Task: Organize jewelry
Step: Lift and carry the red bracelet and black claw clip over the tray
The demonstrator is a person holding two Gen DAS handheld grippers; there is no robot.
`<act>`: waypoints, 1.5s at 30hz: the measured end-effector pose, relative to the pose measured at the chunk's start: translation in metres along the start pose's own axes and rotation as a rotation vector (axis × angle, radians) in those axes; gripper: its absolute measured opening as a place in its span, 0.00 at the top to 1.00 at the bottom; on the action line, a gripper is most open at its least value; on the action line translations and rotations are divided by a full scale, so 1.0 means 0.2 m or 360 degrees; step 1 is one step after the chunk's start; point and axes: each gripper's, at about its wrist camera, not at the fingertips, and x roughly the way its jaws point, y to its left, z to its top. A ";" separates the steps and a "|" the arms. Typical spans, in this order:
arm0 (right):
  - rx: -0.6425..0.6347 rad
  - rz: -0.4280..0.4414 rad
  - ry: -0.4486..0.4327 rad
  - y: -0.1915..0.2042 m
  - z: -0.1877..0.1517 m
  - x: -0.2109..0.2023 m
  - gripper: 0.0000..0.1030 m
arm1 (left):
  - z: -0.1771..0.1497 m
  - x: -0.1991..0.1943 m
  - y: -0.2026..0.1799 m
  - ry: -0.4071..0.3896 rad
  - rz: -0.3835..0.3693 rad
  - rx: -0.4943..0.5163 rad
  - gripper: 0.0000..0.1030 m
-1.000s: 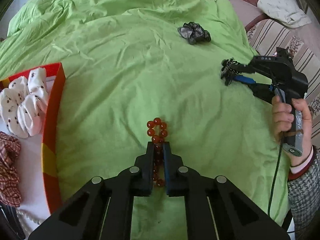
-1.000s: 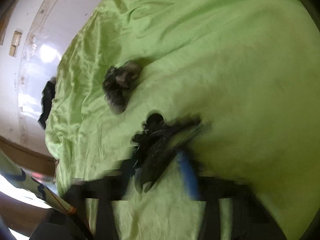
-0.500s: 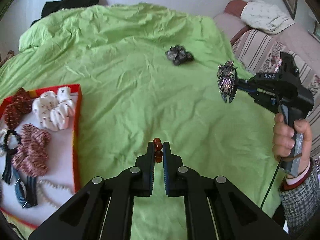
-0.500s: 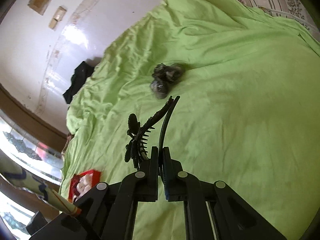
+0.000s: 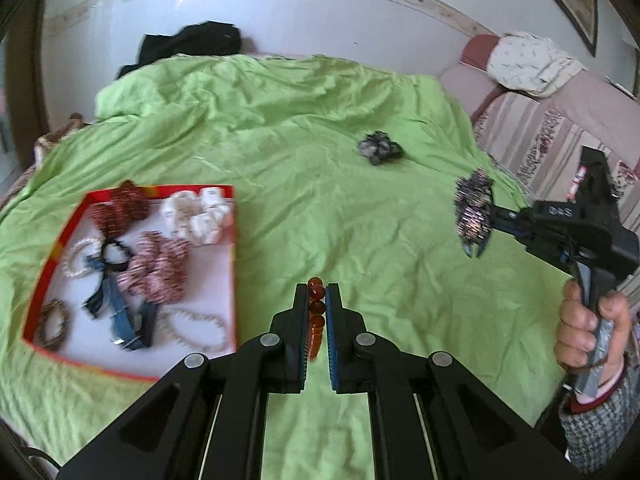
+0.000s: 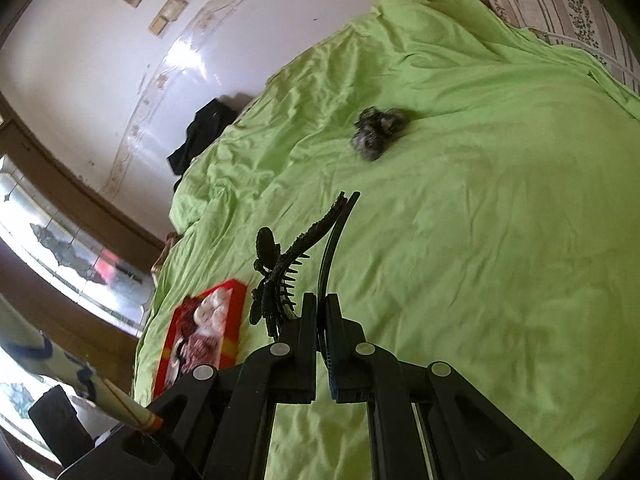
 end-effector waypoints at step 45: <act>-0.0435 0.0128 0.0397 0.80 -0.51 0.29 0.95 | -0.20 -0.34 0.62 -0.0131 0.0474 -0.0261 0.93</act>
